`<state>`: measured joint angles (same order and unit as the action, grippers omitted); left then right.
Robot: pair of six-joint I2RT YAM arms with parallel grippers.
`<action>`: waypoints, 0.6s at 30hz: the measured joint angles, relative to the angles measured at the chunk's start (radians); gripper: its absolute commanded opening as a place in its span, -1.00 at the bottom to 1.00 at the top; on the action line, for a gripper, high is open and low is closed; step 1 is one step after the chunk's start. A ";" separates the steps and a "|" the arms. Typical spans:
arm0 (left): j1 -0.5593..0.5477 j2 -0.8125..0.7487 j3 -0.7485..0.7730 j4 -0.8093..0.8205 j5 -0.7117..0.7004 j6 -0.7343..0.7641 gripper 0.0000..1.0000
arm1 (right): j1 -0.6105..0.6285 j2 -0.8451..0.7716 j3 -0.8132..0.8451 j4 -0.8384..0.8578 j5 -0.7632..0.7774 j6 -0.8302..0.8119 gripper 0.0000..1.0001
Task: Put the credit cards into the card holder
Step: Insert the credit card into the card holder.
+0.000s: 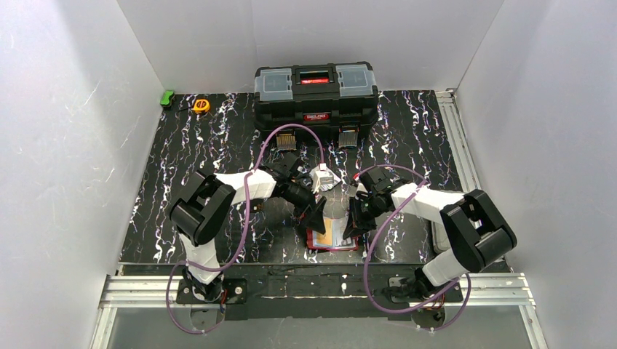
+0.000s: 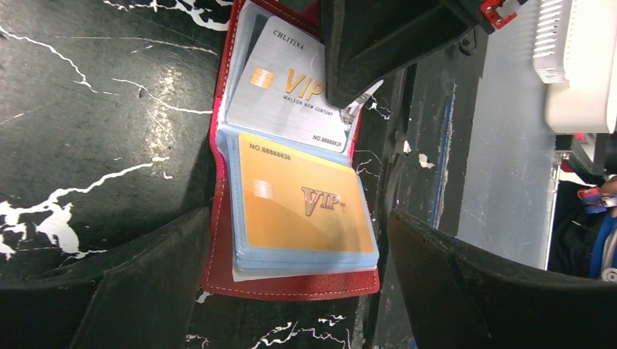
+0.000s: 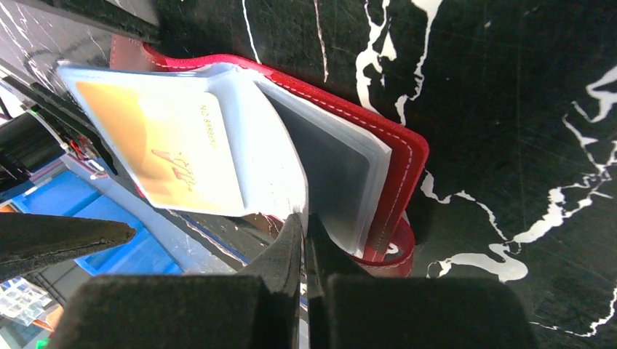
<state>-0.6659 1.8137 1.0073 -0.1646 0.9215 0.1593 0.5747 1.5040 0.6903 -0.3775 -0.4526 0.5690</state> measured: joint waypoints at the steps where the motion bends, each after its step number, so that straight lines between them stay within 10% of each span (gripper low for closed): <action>1: 0.001 0.001 0.000 -0.003 0.006 -0.001 0.75 | 0.000 0.004 0.000 0.003 -0.003 0.002 -0.97; 18: 0.029 0.003 0.012 -0.106 0.117 0.070 0.70 | -0.001 0.015 -0.005 0.023 -0.021 0.007 -0.97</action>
<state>-0.6369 1.8168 1.0191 -0.2707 1.0389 0.2291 0.5735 1.5188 0.6849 -0.3550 -0.4740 0.5758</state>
